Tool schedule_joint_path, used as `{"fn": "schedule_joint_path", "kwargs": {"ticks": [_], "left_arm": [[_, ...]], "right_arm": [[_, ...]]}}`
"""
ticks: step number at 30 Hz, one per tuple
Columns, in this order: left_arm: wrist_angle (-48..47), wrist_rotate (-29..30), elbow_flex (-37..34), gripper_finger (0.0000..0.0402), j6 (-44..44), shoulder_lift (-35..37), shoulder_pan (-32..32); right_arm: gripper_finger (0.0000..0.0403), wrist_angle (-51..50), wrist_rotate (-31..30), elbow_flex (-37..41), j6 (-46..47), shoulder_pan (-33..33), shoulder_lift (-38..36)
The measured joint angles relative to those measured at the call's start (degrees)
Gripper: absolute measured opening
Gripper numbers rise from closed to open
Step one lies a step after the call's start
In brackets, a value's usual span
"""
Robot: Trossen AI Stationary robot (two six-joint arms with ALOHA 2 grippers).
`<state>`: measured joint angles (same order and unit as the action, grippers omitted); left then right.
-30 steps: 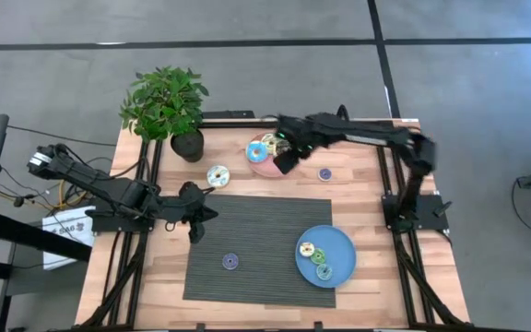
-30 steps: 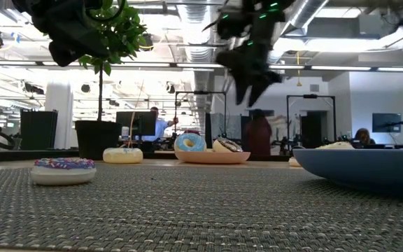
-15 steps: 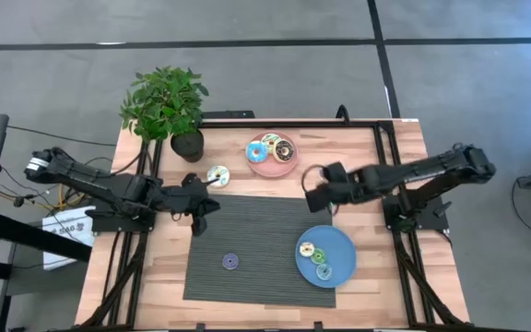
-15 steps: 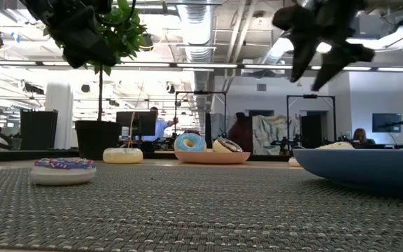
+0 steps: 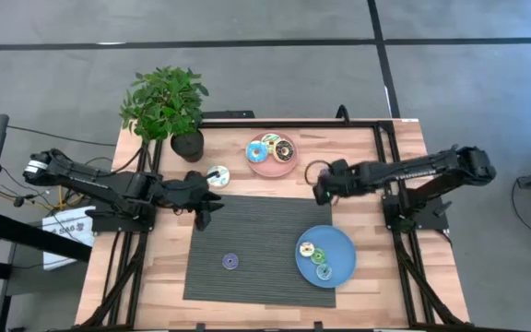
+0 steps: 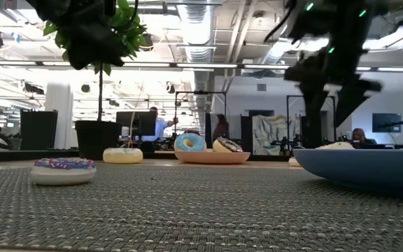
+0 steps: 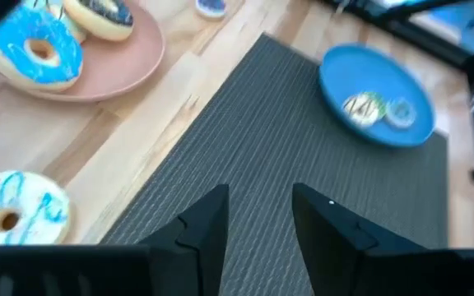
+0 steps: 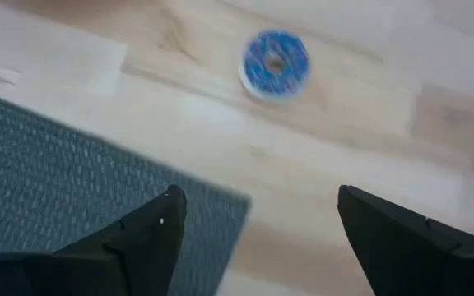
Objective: Pick & Place donuts
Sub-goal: Put the top small dark blue donut on the blue plate
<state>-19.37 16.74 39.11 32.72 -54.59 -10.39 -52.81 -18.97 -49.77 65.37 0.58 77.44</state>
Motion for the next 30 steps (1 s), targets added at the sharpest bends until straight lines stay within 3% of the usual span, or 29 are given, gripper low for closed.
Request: {"fn": "schedule_joint_path", "kwargs": {"ticks": [7, 13, 20, 30], "left_arm": [[3.89, 1.0, 0.0, 0.0128, -2.3, 0.0, 0.0], [3.8, 1.8, 0.0, 0.0128, 2.89, 0.0, -0.02], [3.76, 4.35, 0.0, 0.0128, 3.79, -0.04, -0.13], [3.67, 6.47, 0.0, 0.0128, 4.21, -0.04, -0.13]], "right_arm": [[0.0309, 11.02, 7.66, 3.52, -23.25, 16.4, 2.45], [0.0309, 16.69, 14.26, 4.24, -35.53, 24.98, 7.73], [0.0309, 21.86, 16.64, 4.28, -42.61, 26.38, 14.09], [0.0298, 22.9, 15.89, 4.0, -42.19, 24.98, 16.15]]}}
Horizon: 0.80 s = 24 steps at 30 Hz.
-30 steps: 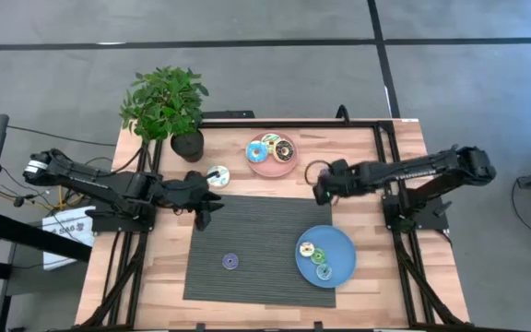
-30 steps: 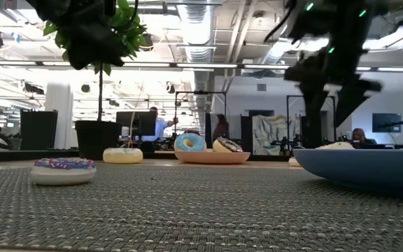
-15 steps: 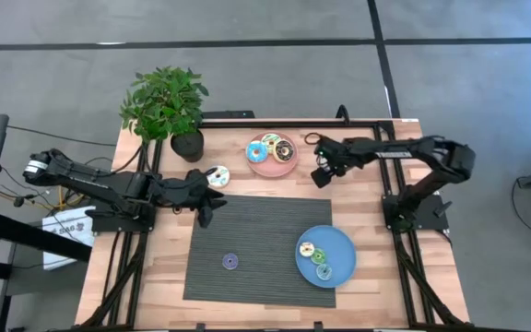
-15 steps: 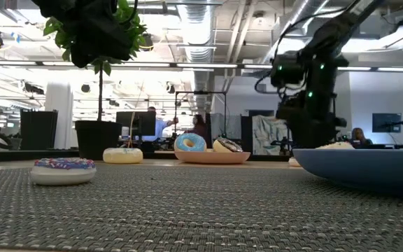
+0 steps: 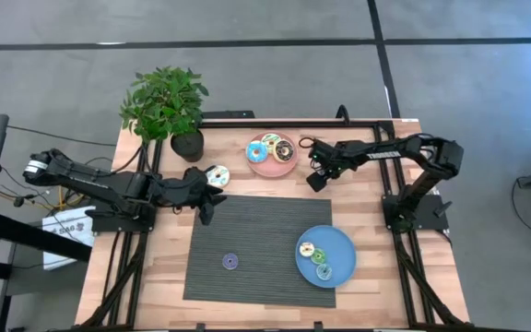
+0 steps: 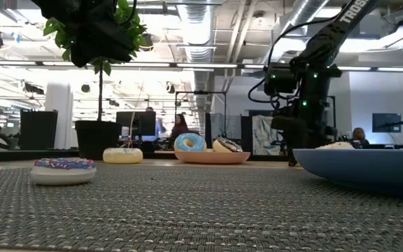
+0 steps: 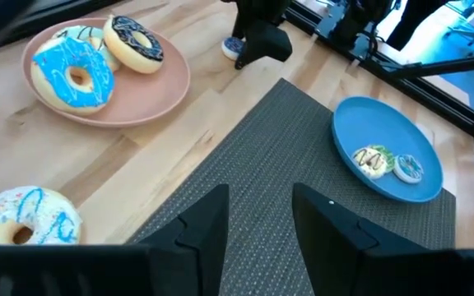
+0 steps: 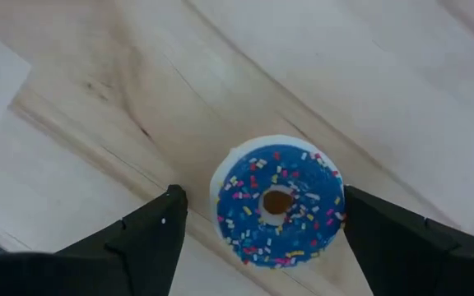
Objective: Pick & Place donuts
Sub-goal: Put the top small dark blue donut on the blue plate
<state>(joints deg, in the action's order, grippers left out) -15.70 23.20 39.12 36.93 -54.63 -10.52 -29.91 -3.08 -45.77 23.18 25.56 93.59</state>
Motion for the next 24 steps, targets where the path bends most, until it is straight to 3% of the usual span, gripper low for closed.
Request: {"fn": "schedule_joint_path", "kwargs": {"ticks": [8, 24], "left_arm": [[-0.38, 0.0, 0.02, 0.0128, 0.0, 0.0, 0.0], [-3.09, -1.68, 0.04, 0.0128, -0.89, -0.02, 0.0]], "right_arm": [[0.027, -0.19, 0.14, 0.19, 0.85, 0.05, -0.62], [0.0267, -0.37, 0.17, 0.17, 3.79, -0.04, -0.6]]}}
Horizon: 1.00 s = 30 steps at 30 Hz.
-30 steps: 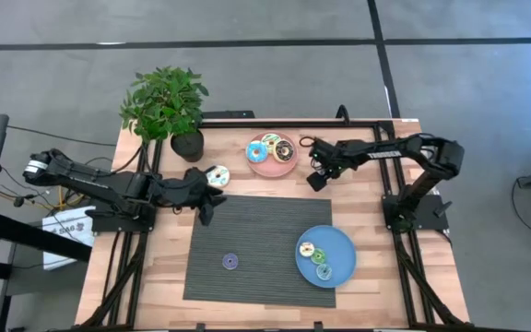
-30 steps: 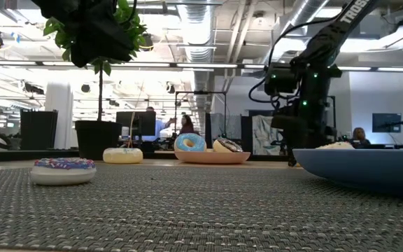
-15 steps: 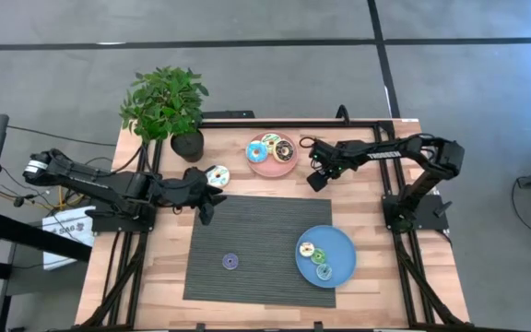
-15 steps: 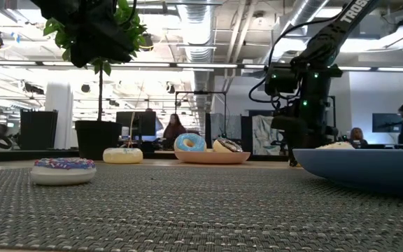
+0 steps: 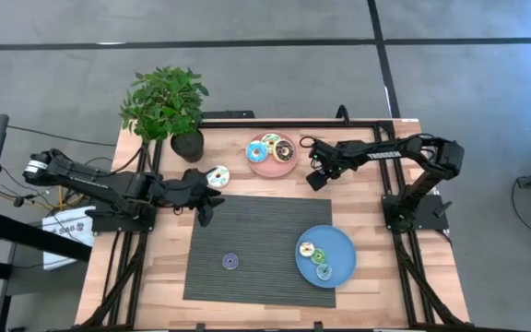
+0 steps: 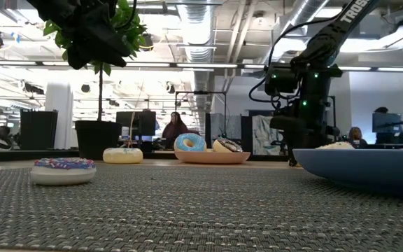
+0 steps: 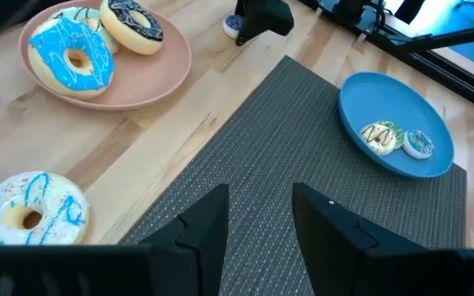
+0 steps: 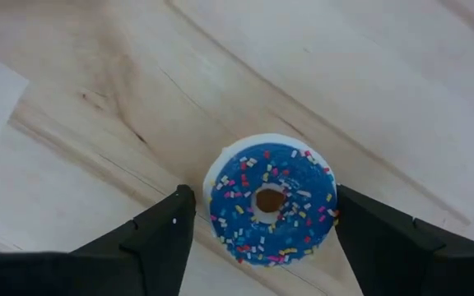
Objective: Pick & Place donuts
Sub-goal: Put the top small dark blue donut on the blue plate
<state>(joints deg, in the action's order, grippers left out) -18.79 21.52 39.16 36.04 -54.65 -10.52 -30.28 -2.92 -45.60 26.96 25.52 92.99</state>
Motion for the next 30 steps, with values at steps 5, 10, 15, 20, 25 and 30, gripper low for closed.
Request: {"fn": "schedule_joint_path", "kwargs": {"ticks": [5, 10, 15, 20, 25, 30], "left_arm": [[-0.37, -0.05, 0.0, 0.0128, -0.16, 0.0, 0.0], [-1.22, -0.05, 0.0, 0.0128, -0.2, 0.0, 0.0], [-1.63, -0.29, 0.0, 0.0128, -0.23, 0.0, -0.01], [-1.61, -0.29, 0.0, 0.0128, -0.23, 0.0, -0.02], [-1.59, -0.31, 0.0, 0.0128, -0.23, 0.0, 0.0], [-1.57, -0.33, 0.0, 0.0128, -0.23, 0.0, 0.0]], "right_arm": [[0.0267, -0.04, 0.0, 0.0, 0.68, 0.0, 0.0], [0.0253, -0.11, 0.6, 0.0, 1.57, 0.02, 0.0], [0.0231, -0.24, 0.85, -0.02, 2.88, 0.02, -0.02], [0.0212, -0.5, 1.48, -0.02, 3.08, 0.02, -0.09], [0.0197, -2.21, 5.18, 0.24, 4.43, -0.04, -2.22], [0.0185, -4.98, 7.02, 0.22, 8.26, -0.94, -7.77]]}}
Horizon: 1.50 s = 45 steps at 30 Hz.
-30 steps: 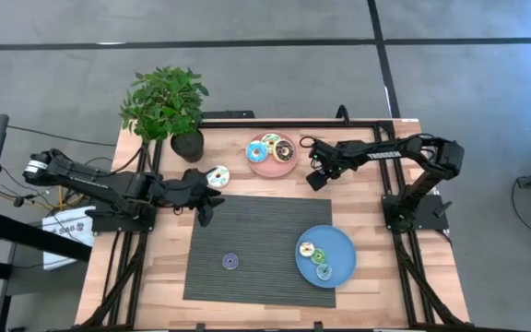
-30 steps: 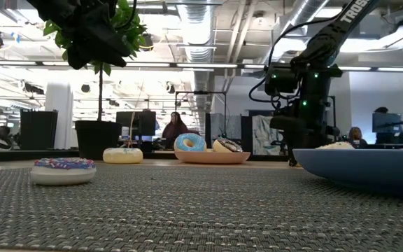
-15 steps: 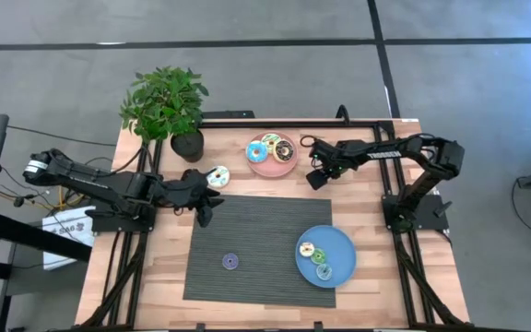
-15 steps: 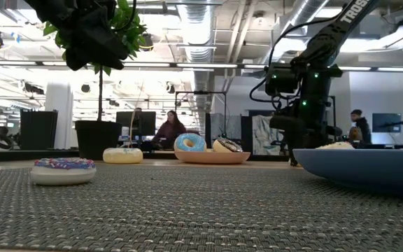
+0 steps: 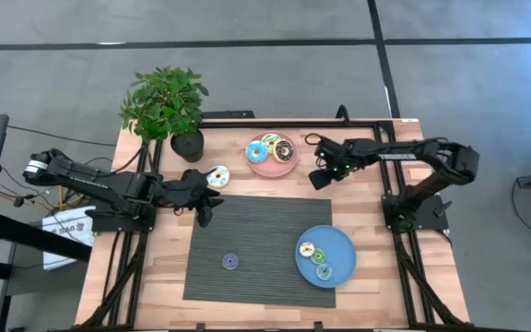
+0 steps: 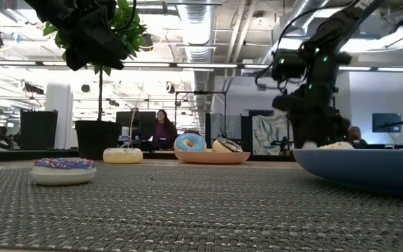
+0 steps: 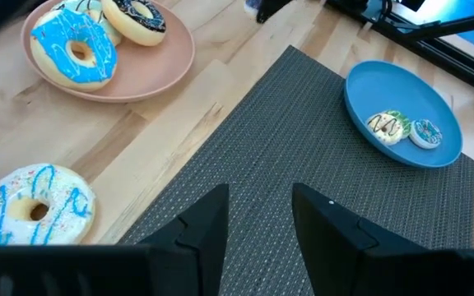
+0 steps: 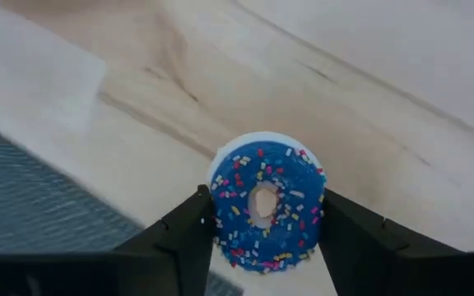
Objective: Pick & Place donuts
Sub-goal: Put the top small dark blue donut on the blue plate
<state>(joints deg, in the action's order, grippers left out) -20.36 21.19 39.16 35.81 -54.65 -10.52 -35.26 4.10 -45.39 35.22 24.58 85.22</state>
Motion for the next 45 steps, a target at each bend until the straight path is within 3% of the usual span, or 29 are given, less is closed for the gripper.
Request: {"fn": "schedule_joint_path", "kwargs": {"ticks": [7, 12, 17, 23, 29, 38, 45], "left_arm": [[0.03, -0.04, 0.0, 0.0128, -0.02, 0.0, -0.01], [-0.98, -0.1, 0.0, 0.0128, -0.04, 0.0, -0.02], [-2.42, -1.75, 0.0, 0.0128, -1.39, 0.0, -0.02], [-2.73, -4.43, 0.0, 0.0128, -6.17, 0.0, -0.02], [-2.69, -4.44, 0.0, 0.0128, -8.39, 0.0, 0.0], [-2.69, -4.44, 0.0, 0.0128, -8.35, 0.0, 0.0], [-2.69, -4.42, 0.0, 0.0128, -7.73, 0.0, 0.0]], "right_arm": [[0.0166, -3.97, 1.77, -0.06, 14.05, -11.42, -10.31], [0.0155, -4.38, -5.49, -0.13, 31.46, -27.34, -14.1], [0.0154, -4.56, -13.7, -0.13, 50.57, -42.99, -11.83], [0.016, -3.69, -16.92, -0.15, 67.22, -54.72, -4.26], [0.0158, -0.86, -18.92, -1.78, 72.7, -58.6, 2.57], [0.0168, -1.3, -19.26, -5.14, 67.9, -56.59, 8.54], [0.0197, -2.05, -19.23, -5.14, 65.41, -55.37, 8.47]]}}
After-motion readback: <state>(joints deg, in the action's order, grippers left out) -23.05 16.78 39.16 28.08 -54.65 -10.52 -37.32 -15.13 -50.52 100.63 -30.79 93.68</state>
